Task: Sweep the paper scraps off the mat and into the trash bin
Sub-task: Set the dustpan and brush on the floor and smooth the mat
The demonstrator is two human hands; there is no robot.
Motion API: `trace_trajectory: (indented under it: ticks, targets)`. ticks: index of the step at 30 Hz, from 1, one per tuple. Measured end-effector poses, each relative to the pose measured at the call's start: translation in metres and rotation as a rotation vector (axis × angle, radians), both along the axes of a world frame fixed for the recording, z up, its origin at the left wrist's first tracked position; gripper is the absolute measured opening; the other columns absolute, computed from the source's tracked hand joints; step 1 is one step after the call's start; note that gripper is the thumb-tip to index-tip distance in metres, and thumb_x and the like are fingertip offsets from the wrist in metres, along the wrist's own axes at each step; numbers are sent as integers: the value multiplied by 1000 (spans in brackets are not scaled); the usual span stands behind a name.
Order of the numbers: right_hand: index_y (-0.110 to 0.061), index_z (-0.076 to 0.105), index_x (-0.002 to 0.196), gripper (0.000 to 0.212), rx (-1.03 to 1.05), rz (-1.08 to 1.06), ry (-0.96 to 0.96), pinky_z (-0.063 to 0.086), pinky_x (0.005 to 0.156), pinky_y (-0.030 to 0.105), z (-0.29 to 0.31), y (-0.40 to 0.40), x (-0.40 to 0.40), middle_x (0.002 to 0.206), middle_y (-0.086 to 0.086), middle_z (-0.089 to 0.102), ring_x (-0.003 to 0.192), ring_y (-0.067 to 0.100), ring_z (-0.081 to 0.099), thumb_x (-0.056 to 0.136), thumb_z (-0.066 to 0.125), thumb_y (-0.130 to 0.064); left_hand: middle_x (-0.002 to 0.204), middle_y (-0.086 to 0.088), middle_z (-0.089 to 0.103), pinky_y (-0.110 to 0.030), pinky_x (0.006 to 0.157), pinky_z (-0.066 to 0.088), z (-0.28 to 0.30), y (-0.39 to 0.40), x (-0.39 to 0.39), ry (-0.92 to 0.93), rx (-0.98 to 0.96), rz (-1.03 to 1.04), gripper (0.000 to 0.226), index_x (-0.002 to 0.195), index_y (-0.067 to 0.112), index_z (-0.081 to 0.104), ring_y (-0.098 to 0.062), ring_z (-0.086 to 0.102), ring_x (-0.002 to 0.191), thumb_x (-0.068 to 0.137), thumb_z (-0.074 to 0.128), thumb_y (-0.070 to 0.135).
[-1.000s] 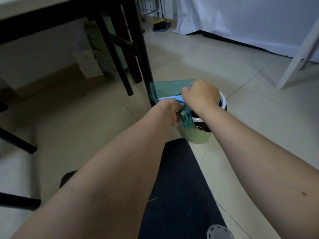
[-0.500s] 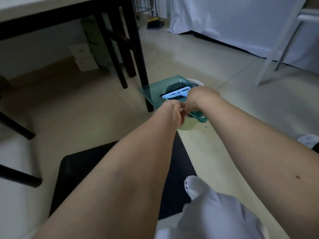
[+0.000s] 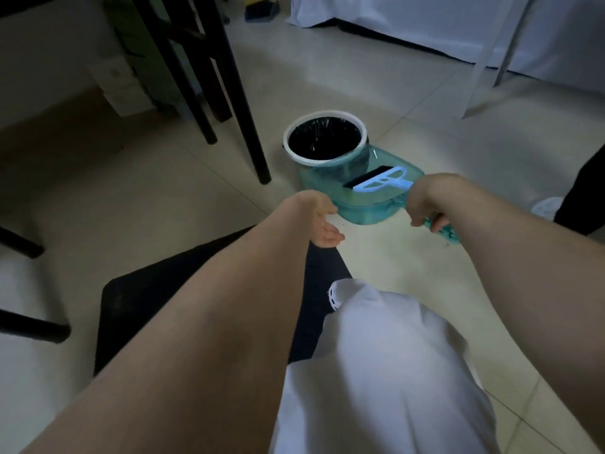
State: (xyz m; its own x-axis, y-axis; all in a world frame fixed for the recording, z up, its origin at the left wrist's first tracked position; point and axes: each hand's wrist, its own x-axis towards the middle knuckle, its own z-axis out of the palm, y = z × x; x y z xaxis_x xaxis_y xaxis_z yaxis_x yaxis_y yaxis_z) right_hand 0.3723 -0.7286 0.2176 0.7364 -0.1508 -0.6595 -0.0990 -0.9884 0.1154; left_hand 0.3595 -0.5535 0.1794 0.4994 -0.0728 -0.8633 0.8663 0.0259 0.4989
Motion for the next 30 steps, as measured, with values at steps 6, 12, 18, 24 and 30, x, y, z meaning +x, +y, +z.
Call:
trace_trajectory:
  ticks: [6,12,18,24,30]
  targets:
    - [-8,47,123,32,-110,15,132,47,88,29,-68,-30,-4,71,3,52,73,19,56,94,54,-20,144,-7,45,-38,107,36,-47,-26,7,-45,-39,-55,41,141,10,43,-25,46,132,105,26,15]
    - [-14,45,132,44,-103,-49,79,42,58,19,-155,-43,22,96,-1,63,88,20,64,88,50,-20,99,-3,51,-42,98,42,-118,-39,32,19,3,-78,23,109,9,53,-24,50,105,103,32,10]
    - [-12,52,121,37,-87,-100,54,41,55,20,-229,-53,58,93,0,63,83,22,61,86,40,-15,134,-4,44,-42,88,47,-183,-49,67,91,16,-39,43,142,14,37,-22,52,103,100,39,9]
    - [-15,52,98,18,-168,-13,84,53,87,27,-270,-55,78,104,-1,66,96,17,66,88,38,-10,146,-1,41,-41,95,44,-222,-56,89,130,17,-23,41,141,13,39,-20,49,105,100,40,11]
    - [-13,50,81,9,-182,-43,89,47,63,24,-288,-51,88,92,-1,64,94,18,66,86,42,-11,146,-1,41,-42,100,43,-241,-59,99,148,15,-21,39,139,12,43,-22,51,119,100,38,11]
